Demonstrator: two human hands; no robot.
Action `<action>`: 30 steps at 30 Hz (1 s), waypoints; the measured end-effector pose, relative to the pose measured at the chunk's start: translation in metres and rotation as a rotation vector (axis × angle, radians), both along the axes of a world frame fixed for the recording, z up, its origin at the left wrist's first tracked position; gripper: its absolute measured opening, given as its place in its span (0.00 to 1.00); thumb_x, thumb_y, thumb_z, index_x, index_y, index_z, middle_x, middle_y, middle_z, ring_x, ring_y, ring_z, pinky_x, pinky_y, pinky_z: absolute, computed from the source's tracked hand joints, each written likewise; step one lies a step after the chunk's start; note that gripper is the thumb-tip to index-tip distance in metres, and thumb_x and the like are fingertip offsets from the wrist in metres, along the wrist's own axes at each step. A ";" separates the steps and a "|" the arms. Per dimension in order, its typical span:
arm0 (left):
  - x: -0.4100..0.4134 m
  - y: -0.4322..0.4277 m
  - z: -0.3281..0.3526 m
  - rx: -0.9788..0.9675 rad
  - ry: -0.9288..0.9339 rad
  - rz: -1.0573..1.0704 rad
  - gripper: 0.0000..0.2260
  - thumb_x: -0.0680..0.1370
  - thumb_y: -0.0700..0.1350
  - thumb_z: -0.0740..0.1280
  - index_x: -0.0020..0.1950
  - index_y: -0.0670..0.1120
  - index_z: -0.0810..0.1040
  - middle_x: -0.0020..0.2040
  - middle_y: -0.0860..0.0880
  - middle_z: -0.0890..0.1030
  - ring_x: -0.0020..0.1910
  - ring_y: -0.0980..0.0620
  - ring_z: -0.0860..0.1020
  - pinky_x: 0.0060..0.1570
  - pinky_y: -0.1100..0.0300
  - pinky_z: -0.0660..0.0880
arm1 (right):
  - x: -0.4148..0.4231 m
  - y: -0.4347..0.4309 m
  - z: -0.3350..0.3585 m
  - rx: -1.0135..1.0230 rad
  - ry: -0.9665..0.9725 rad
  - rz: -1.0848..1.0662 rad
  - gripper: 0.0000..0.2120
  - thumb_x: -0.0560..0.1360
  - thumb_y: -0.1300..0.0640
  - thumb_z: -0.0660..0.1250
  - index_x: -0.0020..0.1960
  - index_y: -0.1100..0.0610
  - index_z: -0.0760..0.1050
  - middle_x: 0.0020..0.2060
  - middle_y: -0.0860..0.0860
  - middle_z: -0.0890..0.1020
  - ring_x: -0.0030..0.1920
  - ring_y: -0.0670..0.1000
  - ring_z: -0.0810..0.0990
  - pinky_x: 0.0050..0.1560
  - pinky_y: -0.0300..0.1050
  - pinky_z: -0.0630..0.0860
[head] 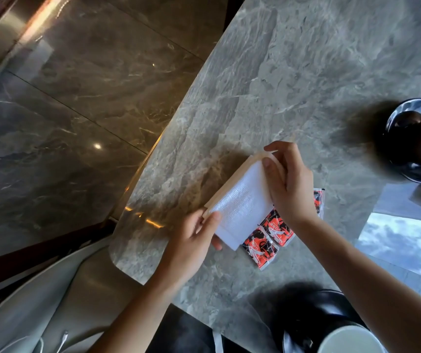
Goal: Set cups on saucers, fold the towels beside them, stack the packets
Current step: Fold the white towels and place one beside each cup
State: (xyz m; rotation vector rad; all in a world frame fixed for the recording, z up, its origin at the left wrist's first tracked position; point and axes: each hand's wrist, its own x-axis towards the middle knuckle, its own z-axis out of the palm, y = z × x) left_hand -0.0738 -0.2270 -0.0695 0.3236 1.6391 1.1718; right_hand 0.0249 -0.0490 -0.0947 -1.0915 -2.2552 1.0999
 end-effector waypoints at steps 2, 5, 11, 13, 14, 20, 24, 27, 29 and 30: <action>-0.004 0.000 0.000 -0.019 -0.002 0.006 0.12 0.77 0.51 0.63 0.36 0.50 0.76 0.26 0.52 0.78 0.25 0.59 0.75 0.26 0.74 0.65 | -0.002 0.001 0.000 0.007 -0.004 -0.010 0.08 0.76 0.56 0.61 0.54 0.49 0.70 0.41 0.38 0.76 0.42 0.41 0.76 0.44 0.40 0.72; -0.007 -0.003 0.001 -0.071 0.131 -0.015 0.13 0.75 0.58 0.65 0.35 0.52 0.73 0.27 0.52 0.75 0.27 0.56 0.73 0.28 0.64 0.67 | -0.006 0.004 -0.001 0.019 -0.007 -0.010 0.08 0.75 0.54 0.62 0.53 0.50 0.71 0.43 0.40 0.77 0.44 0.42 0.76 0.47 0.39 0.72; 0.000 0.002 0.021 0.089 0.960 -0.141 0.15 0.75 0.46 0.65 0.60 0.45 0.72 0.60 0.50 0.72 0.61 0.52 0.72 0.60 0.55 0.70 | -0.010 0.004 -0.003 0.041 -0.016 -0.006 0.08 0.73 0.54 0.62 0.52 0.49 0.72 0.42 0.39 0.76 0.43 0.42 0.75 0.45 0.35 0.70; 0.014 0.011 0.025 0.190 1.004 -0.322 0.17 0.76 0.46 0.64 0.64 0.45 0.71 0.68 0.49 0.70 0.69 0.51 0.67 0.67 0.51 0.64 | -0.010 0.003 -0.004 0.047 -0.014 -0.014 0.08 0.73 0.55 0.62 0.51 0.49 0.72 0.42 0.40 0.76 0.43 0.42 0.75 0.45 0.35 0.70; 0.021 0.015 0.024 0.205 1.026 -0.430 0.19 0.76 0.46 0.64 0.67 0.45 0.69 0.71 0.48 0.68 0.72 0.50 0.64 0.70 0.49 0.62 | -0.010 0.003 -0.004 0.048 -0.013 -0.018 0.08 0.73 0.56 0.62 0.51 0.50 0.72 0.42 0.40 0.76 0.43 0.41 0.75 0.45 0.34 0.70; 0.017 0.025 0.005 0.013 1.104 -0.812 0.30 0.76 0.53 0.62 0.75 0.47 0.58 0.77 0.48 0.57 0.77 0.48 0.52 0.75 0.47 0.53 | -0.009 0.005 0.000 0.060 -0.044 -0.017 0.07 0.74 0.60 0.63 0.51 0.53 0.72 0.43 0.42 0.76 0.44 0.40 0.74 0.45 0.32 0.69; 0.018 0.022 0.000 -0.050 1.190 -0.898 0.32 0.76 0.57 0.58 0.76 0.46 0.55 0.77 0.47 0.58 0.77 0.47 0.53 0.72 0.48 0.52 | -0.015 0.003 0.008 0.043 -0.095 -0.010 0.08 0.72 0.60 0.63 0.50 0.53 0.73 0.45 0.43 0.74 0.43 0.42 0.72 0.44 0.42 0.72; 0.023 0.021 -0.002 -0.073 1.247 -0.897 0.34 0.75 0.59 0.59 0.76 0.45 0.54 0.77 0.46 0.59 0.76 0.46 0.55 0.72 0.47 0.53 | -0.025 0.000 0.018 0.081 -0.178 0.010 0.12 0.69 0.62 0.62 0.53 0.54 0.72 0.50 0.49 0.74 0.50 0.51 0.72 0.51 0.51 0.72; 0.024 0.020 -0.004 -0.071 1.263 -0.895 0.35 0.75 0.60 0.60 0.76 0.44 0.55 0.77 0.47 0.60 0.76 0.46 0.56 0.71 0.47 0.55 | -0.032 -0.002 0.023 0.168 -0.317 0.040 0.15 0.70 0.60 0.61 0.57 0.53 0.71 0.59 0.50 0.73 0.57 0.54 0.69 0.58 0.53 0.68; 0.024 0.020 -0.005 -0.069 1.265 -0.895 0.35 0.74 0.60 0.61 0.76 0.44 0.56 0.77 0.47 0.60 0.76 0.46 0.56 0.71 0.46 0.55 | -0.034 -0.003 0.024 0.202 -0.379 0.060 0.17 0.71 0.58 0.61 0.59 0.52 0.70 0.64 0.50 0.71 0.61 0.54 0.67 0.62 0.53 0.65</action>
